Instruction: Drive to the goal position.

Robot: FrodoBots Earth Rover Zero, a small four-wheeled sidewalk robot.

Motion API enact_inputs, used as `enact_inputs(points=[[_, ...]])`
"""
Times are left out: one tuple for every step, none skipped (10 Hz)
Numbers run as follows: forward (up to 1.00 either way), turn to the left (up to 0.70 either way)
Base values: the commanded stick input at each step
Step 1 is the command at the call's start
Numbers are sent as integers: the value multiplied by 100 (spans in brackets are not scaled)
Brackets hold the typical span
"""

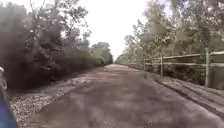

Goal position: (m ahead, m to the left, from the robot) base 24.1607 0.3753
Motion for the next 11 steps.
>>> enact_inputs(points=[[70,0],[70,0],[70,0],[70,0],[70,0],[70,0],[70,0],[70,0],[70,0],[70,0],[70,0]])
